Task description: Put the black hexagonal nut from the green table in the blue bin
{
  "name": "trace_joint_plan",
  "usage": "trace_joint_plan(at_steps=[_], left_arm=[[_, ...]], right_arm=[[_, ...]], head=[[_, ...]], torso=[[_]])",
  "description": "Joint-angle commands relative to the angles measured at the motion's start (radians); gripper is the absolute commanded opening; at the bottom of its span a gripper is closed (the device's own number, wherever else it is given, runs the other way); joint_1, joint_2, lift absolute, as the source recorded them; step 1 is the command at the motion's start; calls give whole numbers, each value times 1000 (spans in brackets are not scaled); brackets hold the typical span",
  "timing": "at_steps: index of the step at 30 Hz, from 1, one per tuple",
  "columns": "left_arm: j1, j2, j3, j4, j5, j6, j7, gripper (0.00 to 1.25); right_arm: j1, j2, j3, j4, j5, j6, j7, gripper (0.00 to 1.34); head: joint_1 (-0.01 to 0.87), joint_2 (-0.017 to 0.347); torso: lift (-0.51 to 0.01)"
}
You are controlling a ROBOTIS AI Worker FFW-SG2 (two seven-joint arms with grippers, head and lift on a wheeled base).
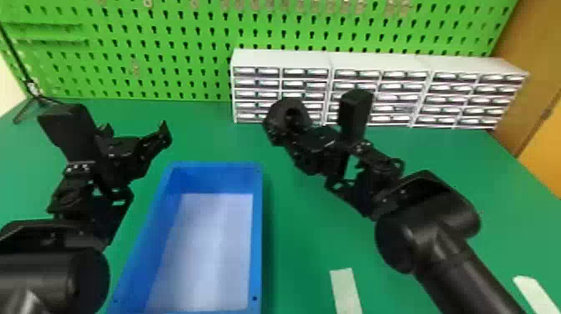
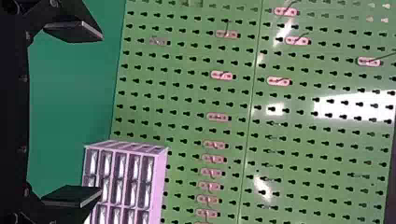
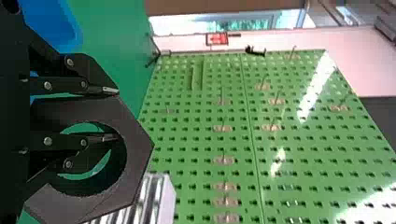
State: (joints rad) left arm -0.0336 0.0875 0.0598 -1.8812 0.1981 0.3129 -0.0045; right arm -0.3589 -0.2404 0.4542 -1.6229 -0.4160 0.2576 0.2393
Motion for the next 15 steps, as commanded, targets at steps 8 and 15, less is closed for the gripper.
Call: trace_joint_plan(at_steps=[8, 15], left_arm=[[-9, 0, -2, 8, -5, 0, 0, 1123], [-23, 0, -2, 13, -6, 0, 3, 1123]], right_arm=[[-32, 19, 149, 15, -50, 0, 2, 324], [-54, 21, 213, 24, -89, 0, 2, 325]], head=[[692, 8], [692, 8]], torso=[[-97], [-97]])
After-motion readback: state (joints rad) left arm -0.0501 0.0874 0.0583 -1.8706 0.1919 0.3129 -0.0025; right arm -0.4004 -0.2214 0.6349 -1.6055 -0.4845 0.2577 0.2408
